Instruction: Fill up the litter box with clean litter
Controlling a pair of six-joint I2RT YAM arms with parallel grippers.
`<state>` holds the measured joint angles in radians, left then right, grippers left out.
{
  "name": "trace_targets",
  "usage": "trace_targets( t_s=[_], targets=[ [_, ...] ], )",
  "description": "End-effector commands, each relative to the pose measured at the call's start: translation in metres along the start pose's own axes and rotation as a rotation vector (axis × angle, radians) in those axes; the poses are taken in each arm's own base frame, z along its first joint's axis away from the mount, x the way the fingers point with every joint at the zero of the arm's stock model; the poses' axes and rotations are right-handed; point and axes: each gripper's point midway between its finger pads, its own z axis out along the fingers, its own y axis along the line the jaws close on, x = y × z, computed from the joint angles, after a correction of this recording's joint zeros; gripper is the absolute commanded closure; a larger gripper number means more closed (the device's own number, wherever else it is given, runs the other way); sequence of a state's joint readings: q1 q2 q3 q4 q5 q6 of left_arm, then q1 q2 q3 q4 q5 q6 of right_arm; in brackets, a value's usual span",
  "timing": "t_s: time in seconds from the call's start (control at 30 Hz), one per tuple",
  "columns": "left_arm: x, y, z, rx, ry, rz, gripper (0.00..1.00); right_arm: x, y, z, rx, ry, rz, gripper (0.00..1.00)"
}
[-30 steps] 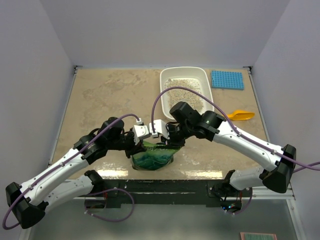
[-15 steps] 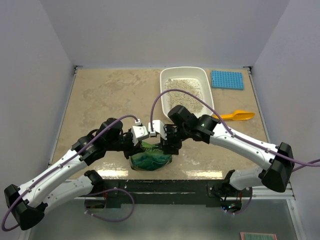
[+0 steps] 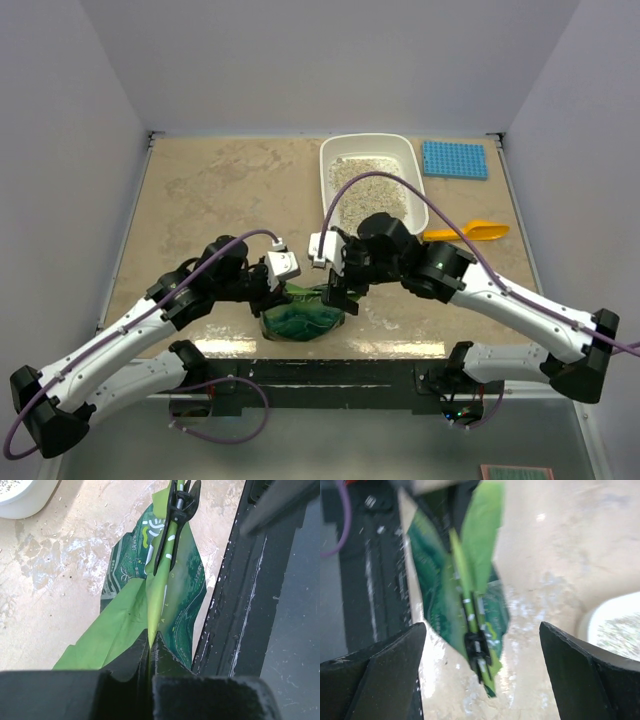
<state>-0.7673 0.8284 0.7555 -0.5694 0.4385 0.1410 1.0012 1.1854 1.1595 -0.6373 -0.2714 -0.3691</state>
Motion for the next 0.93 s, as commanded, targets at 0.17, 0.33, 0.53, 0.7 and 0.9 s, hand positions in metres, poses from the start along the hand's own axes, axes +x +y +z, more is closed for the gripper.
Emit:
trace_targets(
  t_s=[0.17,0.33,0.53,0.7,0.9],
  targets=[
    [-0.064,0.018,-0.008,-0.092,-0.144,0.056,0.58,-0.074,-0.076,-0.086,0.504,-0.234,0.369,0.02],
    [-0.101,0.018,-0.024,-0.104,-0.200,0.084,0.00,-0.079,-0.082,-0.097,0.567,-0.268,0.522,0.01],
    [-0.153,0.049,-0.061,-0.335,-0.356,0.017,0.00,-0.087,-0.101,-0.134,0.728,-0.447,0.702,0.01],
    [-0.161,0.064,-0.056,-0.391,-0.323,-0.081,0.00,-0.086,-0.102,-0.153,0.761,-0.526,0.712,0.01],
    [-0.169,0.072,-0.056,-0.426,-0.341,-0.142,0.00,-0.082,-0.114,-0.165,0.866,-0.546,0.811,0.02]
  ],
)
